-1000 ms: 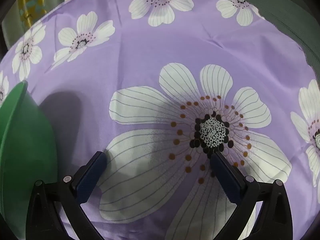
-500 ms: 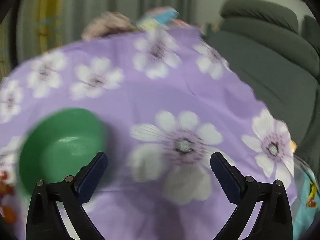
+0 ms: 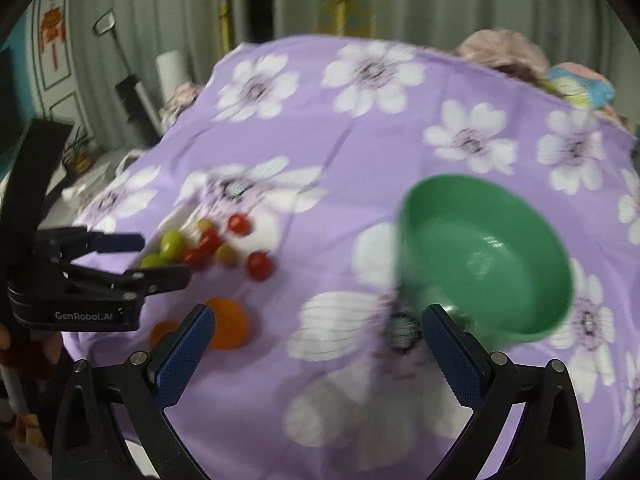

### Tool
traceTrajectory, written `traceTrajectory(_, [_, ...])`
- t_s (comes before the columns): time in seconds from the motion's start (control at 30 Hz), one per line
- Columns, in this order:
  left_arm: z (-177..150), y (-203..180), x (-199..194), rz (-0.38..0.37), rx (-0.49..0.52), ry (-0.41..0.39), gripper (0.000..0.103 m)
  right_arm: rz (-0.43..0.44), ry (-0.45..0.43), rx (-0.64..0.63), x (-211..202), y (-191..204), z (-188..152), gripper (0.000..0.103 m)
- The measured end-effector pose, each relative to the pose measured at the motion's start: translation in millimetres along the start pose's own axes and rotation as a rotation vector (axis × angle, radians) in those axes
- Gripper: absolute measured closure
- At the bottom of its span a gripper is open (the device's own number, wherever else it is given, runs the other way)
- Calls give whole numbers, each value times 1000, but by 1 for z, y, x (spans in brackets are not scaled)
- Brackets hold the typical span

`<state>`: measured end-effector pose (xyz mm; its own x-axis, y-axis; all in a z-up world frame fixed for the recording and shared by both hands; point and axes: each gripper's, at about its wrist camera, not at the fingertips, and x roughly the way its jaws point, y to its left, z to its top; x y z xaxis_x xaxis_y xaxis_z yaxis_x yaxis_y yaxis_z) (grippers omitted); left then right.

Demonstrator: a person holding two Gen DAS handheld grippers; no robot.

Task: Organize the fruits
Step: 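Move the left gripper toward the nearer orange on the tablecloth, then close the left gripper around the orange and lift it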

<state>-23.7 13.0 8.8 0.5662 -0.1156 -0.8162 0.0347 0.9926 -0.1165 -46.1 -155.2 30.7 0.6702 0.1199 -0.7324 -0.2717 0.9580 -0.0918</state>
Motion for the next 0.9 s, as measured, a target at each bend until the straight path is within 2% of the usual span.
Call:
traceTrajectory(0.13, [-5, 11, 1, -4, -18, 5, 24, 28, 52, -36, 10, 19, -1, 0])
traceTrajectory(0.3, [-14, 25, -1, -60, -47, 17, 24, 51, 79, -47, 19, 27, -5, 0])
traceTrajectory(0.37, [-17, 27, -5, -102, -36, 14, 24, 72, 78, -51, 20, 30, -5, 0])
traceTrajectory(0.47, [-23, 23, -8, -124, 8, 22, 25, 96, 75, -53, 23, 29, -6, 0])
traceTrajectory(0.63, [-24, 16, -6, -200, 36, 39, 32, 123, 107, -22, 38, 28, -7, 0])
traceTrajectory(0.73, [-22, 14, -1, -247, 14, 67, 38, 169, 112, 16, 46, 23, -9, 4])
traceTrajectory(0.8, [-21, 14, 3, -280, -5, 89, 46, 185, 114, 36, 51, 20, -11, 8])
traceTrajectory(0.9, [-19, 12, 8, -318, -20, 111, 49, 225, 129, 72, 60, 17, -14, 11])
